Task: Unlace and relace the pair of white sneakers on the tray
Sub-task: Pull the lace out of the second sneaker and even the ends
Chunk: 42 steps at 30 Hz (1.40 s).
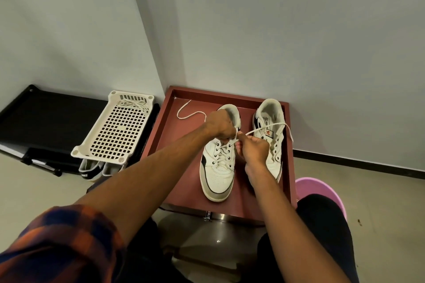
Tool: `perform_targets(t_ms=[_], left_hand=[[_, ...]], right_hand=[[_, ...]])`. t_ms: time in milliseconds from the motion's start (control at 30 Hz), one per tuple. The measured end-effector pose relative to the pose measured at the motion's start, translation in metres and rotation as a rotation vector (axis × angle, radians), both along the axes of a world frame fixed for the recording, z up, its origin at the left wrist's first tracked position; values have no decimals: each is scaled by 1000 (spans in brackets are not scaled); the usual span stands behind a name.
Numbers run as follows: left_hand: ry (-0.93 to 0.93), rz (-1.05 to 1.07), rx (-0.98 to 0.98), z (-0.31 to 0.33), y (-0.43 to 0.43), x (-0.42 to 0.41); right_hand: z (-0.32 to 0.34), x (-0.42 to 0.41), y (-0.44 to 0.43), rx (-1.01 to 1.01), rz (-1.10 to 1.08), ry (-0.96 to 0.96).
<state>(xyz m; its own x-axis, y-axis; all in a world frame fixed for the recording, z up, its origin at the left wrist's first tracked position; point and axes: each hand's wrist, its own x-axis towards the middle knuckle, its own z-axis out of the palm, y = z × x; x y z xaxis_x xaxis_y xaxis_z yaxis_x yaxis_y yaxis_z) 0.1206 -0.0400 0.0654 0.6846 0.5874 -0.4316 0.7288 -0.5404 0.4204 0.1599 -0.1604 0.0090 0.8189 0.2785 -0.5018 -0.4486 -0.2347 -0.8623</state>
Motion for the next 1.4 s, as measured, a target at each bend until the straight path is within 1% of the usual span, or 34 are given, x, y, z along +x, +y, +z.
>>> perform_targets(t_ms=[67, 133, 167, 200, 333, 400, 467, 567, 667, 733, 800, 900, 967, 1067, 1167, 1267, 1333, 1400], left_hand=[[6, -14, 26, 1, -1, -1], [15, -19, 41, 1, -2, 0], [20, -26, 48, 1, -2, 0], [26, -36, 60, 2, -3, 1], [19, -57, 113, 5, -5, -3], [3, -52, 105, 2, -6, -4], [-30, -62, 77, -3, -4, -8], [-183, 1, -6, -12, -1, -16], [-401, 129, -141, -14, 1, -27], [-539, 248, -291, -10, 3, -30], [-639, 361, -459, 0, 3, -29], [-657, 468, -730, 12, 1, -26], [-622, 517, -889, 12, -3, -25], [-682, 635, -1051, 7, -6, -26], [-751, 819, -1099, 9, -2, -29], [-820, 970, -1074, 6, 7, -33], [-841, 975, -996, 2, 10, -32], [-845, 940, -922, 0, 7, -32]], right_hand=[[-1, 7, -1, 3, -10, -43], [1, 15, -5, -54, 17, -130], [5, 21, -9, -58, 7, -140], [10, 28, -13, -22, -34, -114], [33, 75, -32, 221, -242, 121], [42, 102, -40, 234, -266, 152], [47, 126, -44, 190, -268, 148], [60, 155, -46, 167, -249, 136], [79, 167, -36, 251, -230, 139], [94, 159, -24, 219, -103, 19], [102, 135, -10, 122, 134, -181], [94, 82, 5, 21, 538, -404], [79, 51, 7, -13, 718, -449], [53, 22, 2, -42, 873, -399], [36, 14, -8, -41, 907, -331], [35, 17, -21, -66, 942, -273], [38, 22, -26, -124, 987, -299], [38, 26, -26, -218, 1009, -414]])
